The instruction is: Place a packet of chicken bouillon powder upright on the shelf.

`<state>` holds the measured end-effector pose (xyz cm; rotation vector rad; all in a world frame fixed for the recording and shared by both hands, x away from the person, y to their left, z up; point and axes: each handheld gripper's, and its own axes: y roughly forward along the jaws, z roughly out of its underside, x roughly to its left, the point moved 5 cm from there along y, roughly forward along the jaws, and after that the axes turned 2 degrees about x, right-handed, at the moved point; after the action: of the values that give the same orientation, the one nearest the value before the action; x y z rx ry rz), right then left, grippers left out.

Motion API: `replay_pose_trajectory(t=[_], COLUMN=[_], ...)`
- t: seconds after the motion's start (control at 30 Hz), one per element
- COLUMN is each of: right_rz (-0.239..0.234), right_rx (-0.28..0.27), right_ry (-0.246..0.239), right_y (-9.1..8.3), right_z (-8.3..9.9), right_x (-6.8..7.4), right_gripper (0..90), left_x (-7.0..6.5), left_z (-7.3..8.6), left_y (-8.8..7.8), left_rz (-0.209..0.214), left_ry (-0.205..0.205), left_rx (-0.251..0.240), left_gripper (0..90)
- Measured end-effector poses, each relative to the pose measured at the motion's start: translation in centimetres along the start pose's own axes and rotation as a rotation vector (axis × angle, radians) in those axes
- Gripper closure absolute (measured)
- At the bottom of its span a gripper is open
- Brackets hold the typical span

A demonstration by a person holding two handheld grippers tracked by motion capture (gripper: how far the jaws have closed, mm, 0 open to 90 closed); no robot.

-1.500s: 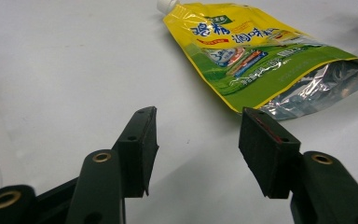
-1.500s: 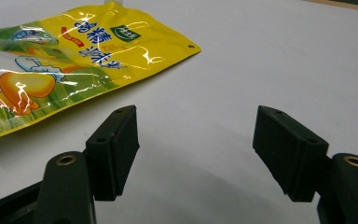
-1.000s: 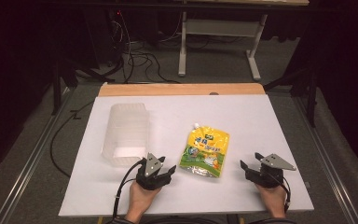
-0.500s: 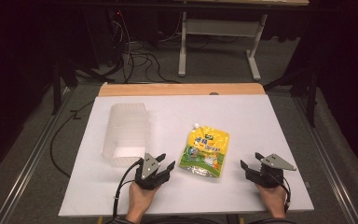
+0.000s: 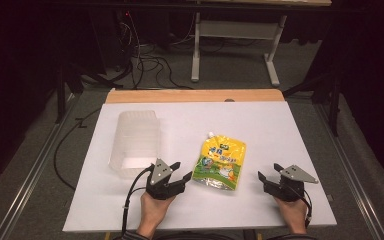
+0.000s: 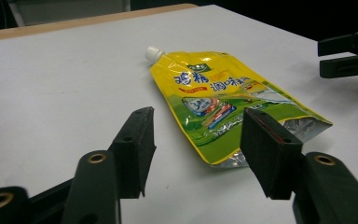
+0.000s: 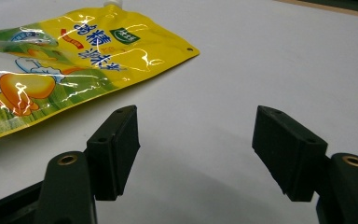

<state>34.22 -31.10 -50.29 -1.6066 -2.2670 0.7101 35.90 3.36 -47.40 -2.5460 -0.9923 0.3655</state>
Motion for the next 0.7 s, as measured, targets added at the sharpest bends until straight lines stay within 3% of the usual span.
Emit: replay_pose_trajectory(t=[0.33,0.47,0.7], right_rz=[-0.001,0.000,0.001], right_rx=[0.001,0.003,-0.002], right_ry=[-0.001,-0.004,-0.003], right_y=[0.0,0.0,0.0], right_z=[0.0,0.0,0.0], right_x=[0.0,0.0,0.0], right_gripper=[32.2,32.1,31.9], left_x=[-0.5,-0.5,-0.3], left_z=[-1.5,-2.3,-3.3], left_y=[1.2,2.2,3.4], left_rz=[0.030,0.041,0.030], left_ry=[-0.010,-0.031,-0.033], left_rx=[0.032,0.060,0.099], left_gripper=[40.4,39.2,38.1])
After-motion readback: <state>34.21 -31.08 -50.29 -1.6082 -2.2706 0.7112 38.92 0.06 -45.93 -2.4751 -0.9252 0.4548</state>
